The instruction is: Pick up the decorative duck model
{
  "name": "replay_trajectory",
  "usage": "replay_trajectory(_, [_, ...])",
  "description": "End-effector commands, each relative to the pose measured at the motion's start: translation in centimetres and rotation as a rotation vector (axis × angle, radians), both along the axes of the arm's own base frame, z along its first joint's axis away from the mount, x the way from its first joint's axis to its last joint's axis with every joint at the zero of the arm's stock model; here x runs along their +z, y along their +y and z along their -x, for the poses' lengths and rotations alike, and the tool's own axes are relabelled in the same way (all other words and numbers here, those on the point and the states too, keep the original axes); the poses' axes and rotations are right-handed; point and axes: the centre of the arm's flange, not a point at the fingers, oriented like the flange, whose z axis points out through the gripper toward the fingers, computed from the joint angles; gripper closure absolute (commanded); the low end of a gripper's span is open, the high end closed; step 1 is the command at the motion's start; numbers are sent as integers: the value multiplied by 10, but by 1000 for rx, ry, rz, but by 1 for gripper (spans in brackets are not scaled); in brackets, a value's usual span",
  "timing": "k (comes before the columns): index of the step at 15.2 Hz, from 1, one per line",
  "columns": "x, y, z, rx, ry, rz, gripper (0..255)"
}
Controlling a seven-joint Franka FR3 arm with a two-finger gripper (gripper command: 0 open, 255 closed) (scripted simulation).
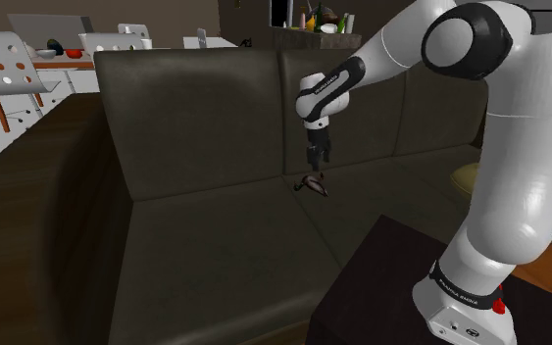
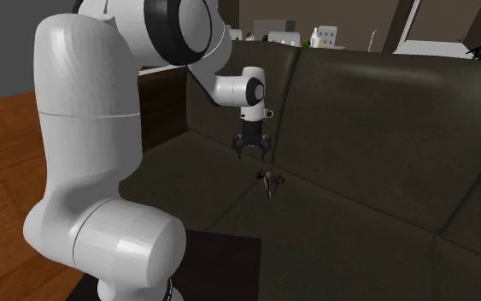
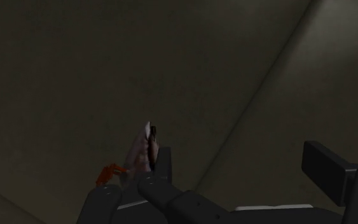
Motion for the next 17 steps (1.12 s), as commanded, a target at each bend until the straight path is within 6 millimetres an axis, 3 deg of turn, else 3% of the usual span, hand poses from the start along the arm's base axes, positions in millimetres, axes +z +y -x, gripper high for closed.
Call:
replay_trajectory(1, [-20,-14,-18,-3,8,4,0])
replay_trajectory(11, [-110,-80,-93,-18,46,23,0])
replay_trajectory(17, [-143,-85,-98,-19,48,25,0])
